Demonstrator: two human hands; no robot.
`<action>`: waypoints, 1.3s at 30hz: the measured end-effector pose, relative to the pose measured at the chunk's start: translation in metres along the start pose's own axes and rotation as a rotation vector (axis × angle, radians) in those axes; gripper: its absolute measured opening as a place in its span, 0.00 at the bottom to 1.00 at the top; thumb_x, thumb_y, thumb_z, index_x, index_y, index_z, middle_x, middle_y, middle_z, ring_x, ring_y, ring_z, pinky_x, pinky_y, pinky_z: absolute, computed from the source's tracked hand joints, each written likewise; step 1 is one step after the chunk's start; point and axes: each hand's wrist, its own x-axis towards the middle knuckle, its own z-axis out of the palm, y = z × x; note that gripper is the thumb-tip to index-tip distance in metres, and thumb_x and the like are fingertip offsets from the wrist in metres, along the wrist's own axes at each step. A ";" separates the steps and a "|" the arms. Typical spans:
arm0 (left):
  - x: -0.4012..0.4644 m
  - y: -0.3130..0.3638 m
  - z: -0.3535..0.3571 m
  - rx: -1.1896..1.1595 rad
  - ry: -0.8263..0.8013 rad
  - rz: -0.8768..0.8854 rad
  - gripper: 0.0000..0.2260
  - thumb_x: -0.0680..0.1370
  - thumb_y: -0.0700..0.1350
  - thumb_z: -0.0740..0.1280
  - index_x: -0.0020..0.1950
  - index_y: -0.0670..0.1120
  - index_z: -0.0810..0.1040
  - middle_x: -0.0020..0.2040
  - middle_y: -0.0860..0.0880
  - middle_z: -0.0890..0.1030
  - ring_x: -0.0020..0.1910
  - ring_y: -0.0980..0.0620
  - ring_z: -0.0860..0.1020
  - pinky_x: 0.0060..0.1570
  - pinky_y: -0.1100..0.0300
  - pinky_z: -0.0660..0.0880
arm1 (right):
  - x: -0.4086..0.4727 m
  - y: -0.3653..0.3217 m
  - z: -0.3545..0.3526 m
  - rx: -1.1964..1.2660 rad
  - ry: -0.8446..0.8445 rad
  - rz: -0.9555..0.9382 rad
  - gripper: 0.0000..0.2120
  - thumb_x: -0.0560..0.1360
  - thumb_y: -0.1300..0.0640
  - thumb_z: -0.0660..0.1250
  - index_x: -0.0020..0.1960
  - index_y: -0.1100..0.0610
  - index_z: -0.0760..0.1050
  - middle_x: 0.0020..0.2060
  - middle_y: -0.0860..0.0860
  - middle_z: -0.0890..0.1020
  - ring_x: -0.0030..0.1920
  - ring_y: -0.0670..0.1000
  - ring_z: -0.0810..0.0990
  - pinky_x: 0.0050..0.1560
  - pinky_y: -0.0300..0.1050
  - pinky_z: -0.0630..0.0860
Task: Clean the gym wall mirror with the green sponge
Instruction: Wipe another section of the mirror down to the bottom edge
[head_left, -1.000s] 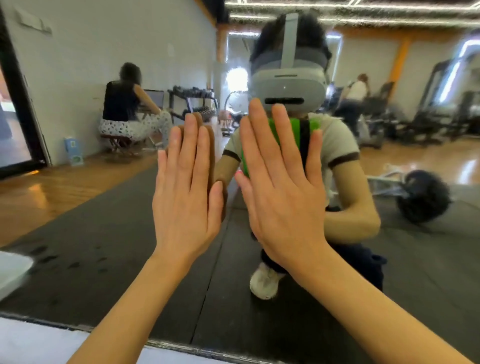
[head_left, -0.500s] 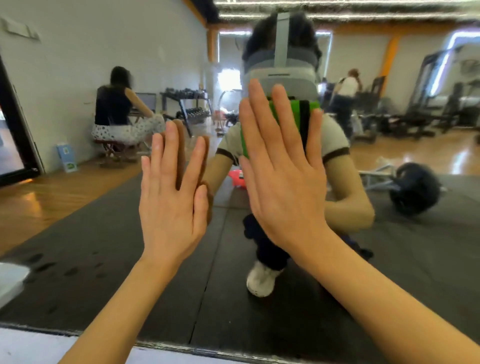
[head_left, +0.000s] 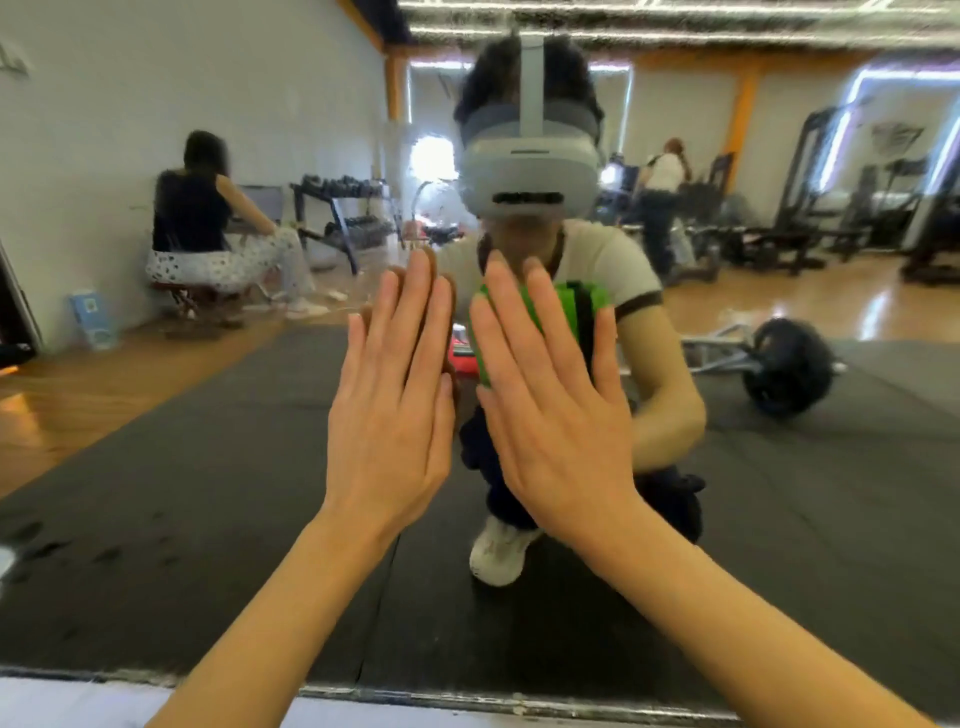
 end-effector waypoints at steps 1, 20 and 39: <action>0.000 0.001 0.002 0.017 0.011 0.005 0.26 0.84 0.41 0.54 0.81 0.38 0.52 0.81 0.42 0.54 0.82 0.54 0.42 0.80 0.55 0.40 | -0.034 -0.004 0.001 -0.025 -0.062 -0.037 0.30 0.84 0.56 0.57 0.82 0.58 0.49 0.81 0.55 0.53 0.81 0.54 0.46 0.79 0.57 0.39; -0.004 -0.001 0.005 0.092 0.001 0.016 0.28 0.82 0.44 0.54 0.82 0.40 0.50 0.83 0.51 0.47 0.82 0.52 0.44 0.80 0.55 0.41 | -0.016 0.066 -0.037 0.115 0.114 0.442 0.25 0.85 0.57 0.50 0.79 0.64 0.55 0.79 0.57 0.56 0.81 0.51 0.45 0.79 0.58 0.36; -0.009 0.036 0.017 -0.041 0.001 -0.062 0.27 0.84 0.40 0.52 0.82 0.44 0.49 0.82 0.55 0.42 0.82 0.52 0.41 0.79 0.54 0.37 | -0.064 0.035 -0.018 -0.018 -0.086 0.091 0.34 0.81 0.57 0.56 0.82 0.57 0.44 0.81 0.51 0.42 0.81 0.52 0.43 0.79 0.56 0.37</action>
